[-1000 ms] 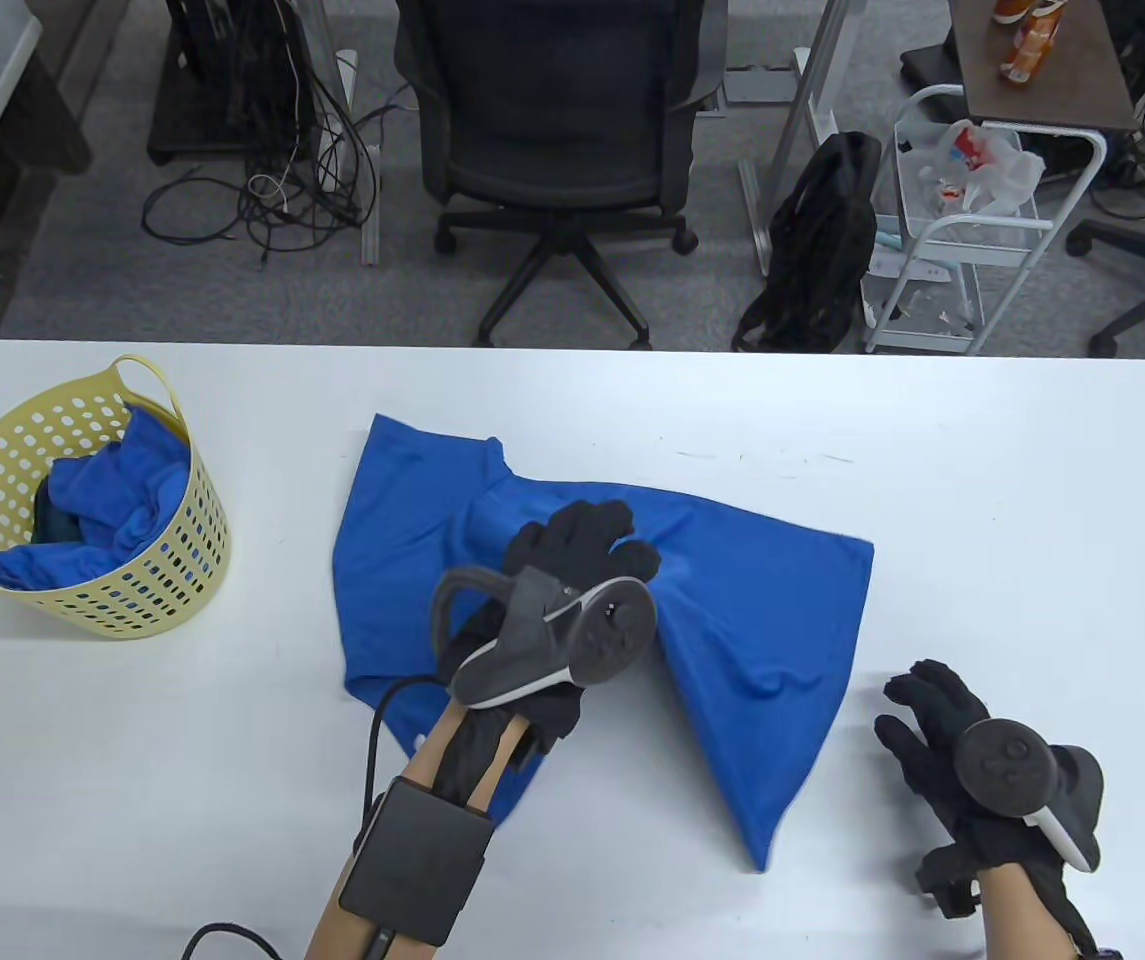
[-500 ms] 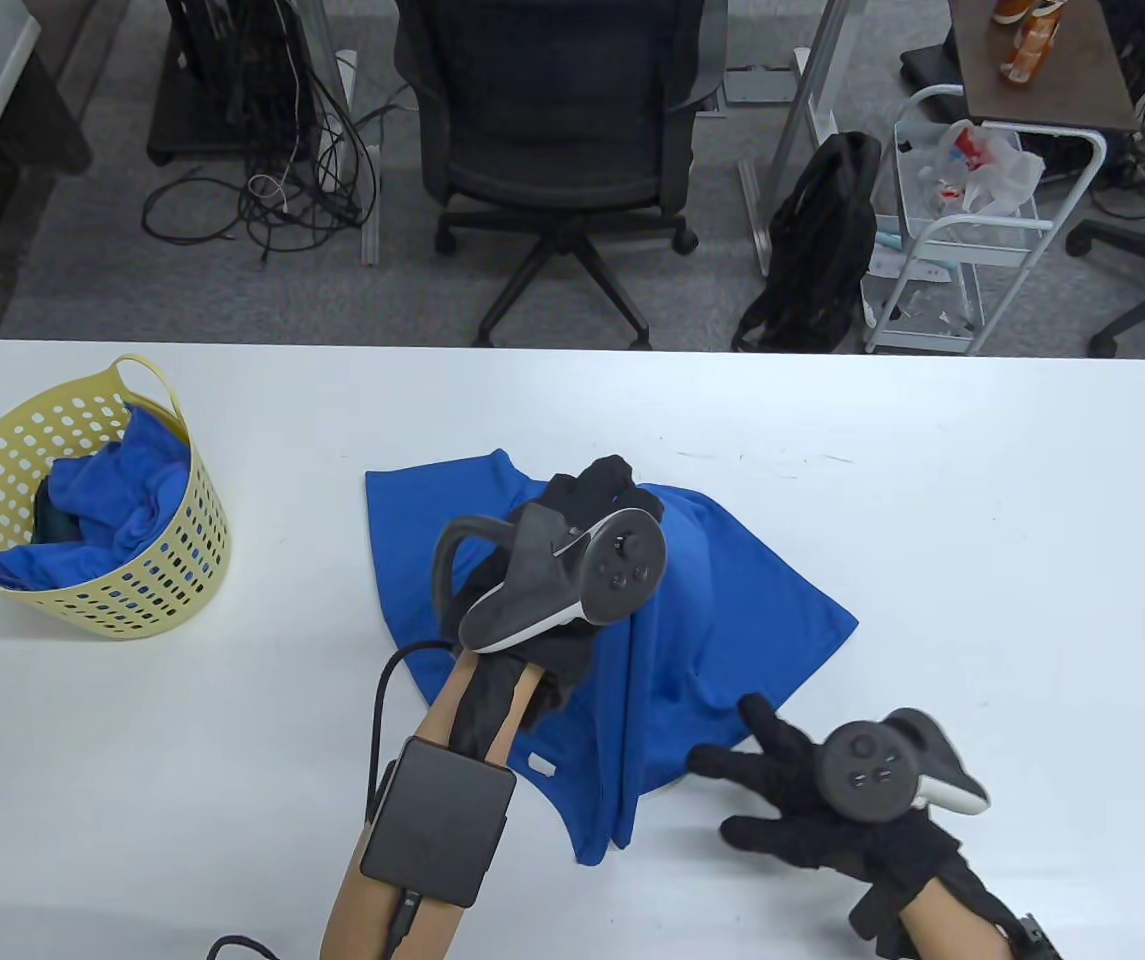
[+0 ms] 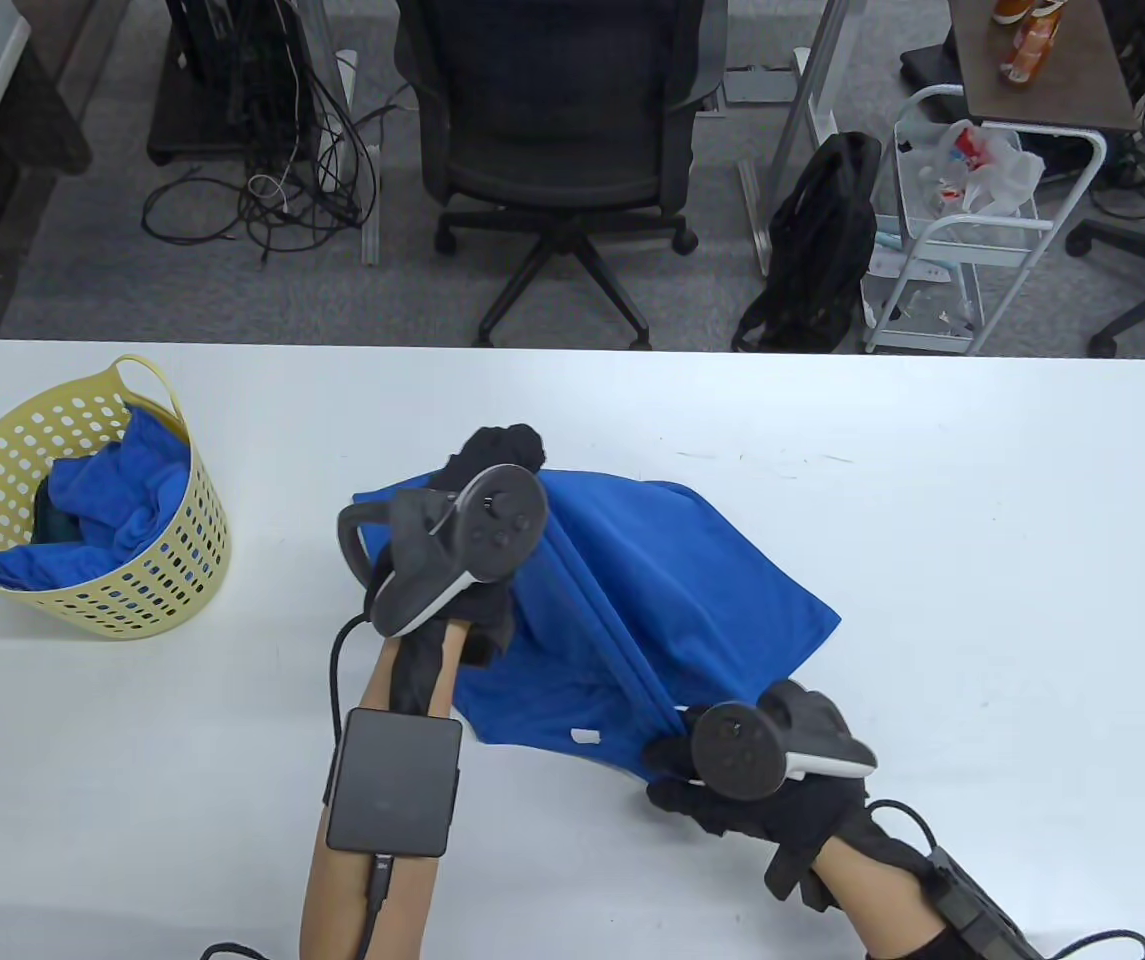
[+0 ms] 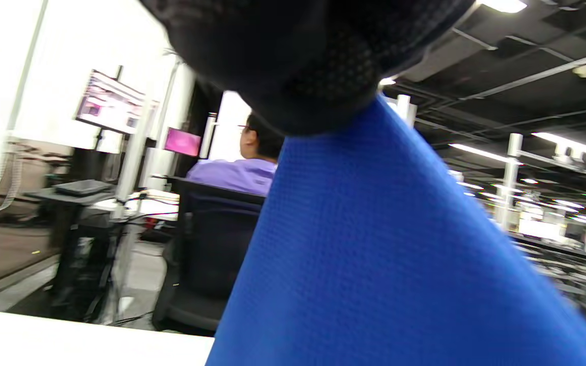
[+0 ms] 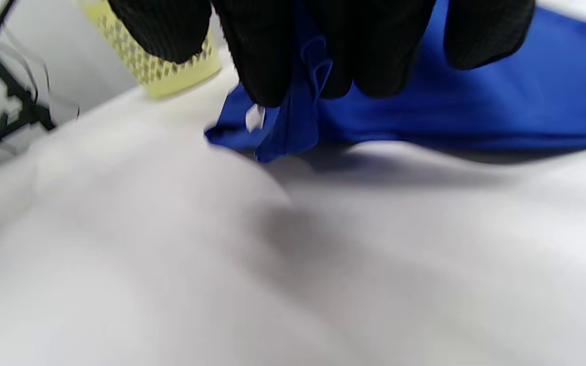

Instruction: Fold and stack clothes and towels from laundry basket

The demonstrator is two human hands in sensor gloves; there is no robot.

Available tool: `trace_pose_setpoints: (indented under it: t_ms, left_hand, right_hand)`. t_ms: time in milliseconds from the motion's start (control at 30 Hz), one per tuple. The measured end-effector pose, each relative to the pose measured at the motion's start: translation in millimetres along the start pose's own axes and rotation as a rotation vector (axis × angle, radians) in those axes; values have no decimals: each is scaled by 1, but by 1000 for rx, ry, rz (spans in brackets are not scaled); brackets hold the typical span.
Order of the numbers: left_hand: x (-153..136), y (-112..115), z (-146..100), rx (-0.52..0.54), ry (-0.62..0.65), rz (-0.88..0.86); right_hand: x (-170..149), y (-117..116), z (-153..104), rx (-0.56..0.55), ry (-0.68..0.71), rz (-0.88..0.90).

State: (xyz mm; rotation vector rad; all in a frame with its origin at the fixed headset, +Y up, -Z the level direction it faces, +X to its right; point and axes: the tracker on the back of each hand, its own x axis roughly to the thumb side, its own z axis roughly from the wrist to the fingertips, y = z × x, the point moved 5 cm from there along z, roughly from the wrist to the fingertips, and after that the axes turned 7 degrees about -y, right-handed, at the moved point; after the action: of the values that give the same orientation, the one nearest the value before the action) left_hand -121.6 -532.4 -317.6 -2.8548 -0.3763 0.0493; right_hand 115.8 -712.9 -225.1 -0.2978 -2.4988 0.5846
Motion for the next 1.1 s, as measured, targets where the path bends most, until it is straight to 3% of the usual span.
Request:
trace_pose_setpoints:
  t_ms: [67,233,400,533,600,633,700,767,800,867,933,1033,1100]
  left_hand:
    - [-18,-1,-1,-23,-26,-27]
    - [-60,11,-6,-242,-7,-38]
    - [-72,18,-28,-465,204,-183]
    - [-62,1,-40,-455,289,53]
    - [-62,3,-31,-480,249,132]
    - [-66,10,-22,-496,170,164]
    - [-69,19,-1,-429,49,215]
    - [-66,3,13,-186,-72,294]
    - [-60,-16,17,-16,-89,300]
    - [-48,-55,17,230,-82,305]
    - [-40,-91,8,385,-34,275]
    - [-33,-123,-17,528,70,254]
    - [-31,-121,-38,557,150,314]
  right_hand:
    - [-8,26,-8,-87,-15,-2]
    - [-26,84,-26,-252,-17,83]
    - [-35,123,-36,-334,-4,131]
    - [-37,155,-45,-327,89,281]
    - [-38,163,-37,-286,33,243]
    - [-41,165,-24,-286,-85,136]
    - [-43,169,2,-290,-263,-65]
    - [-33,191,3,-508,-383,-236]
    - [-20,210,-7,-708,-379,-301]
    - [1,240,-34,-938,-367,-370]
    - [19,260,-64,-1078,-339,-433]
    - [32,268,-101,-1173,-241,-426]
    - [31,256,-113,-1151,-171,-389]
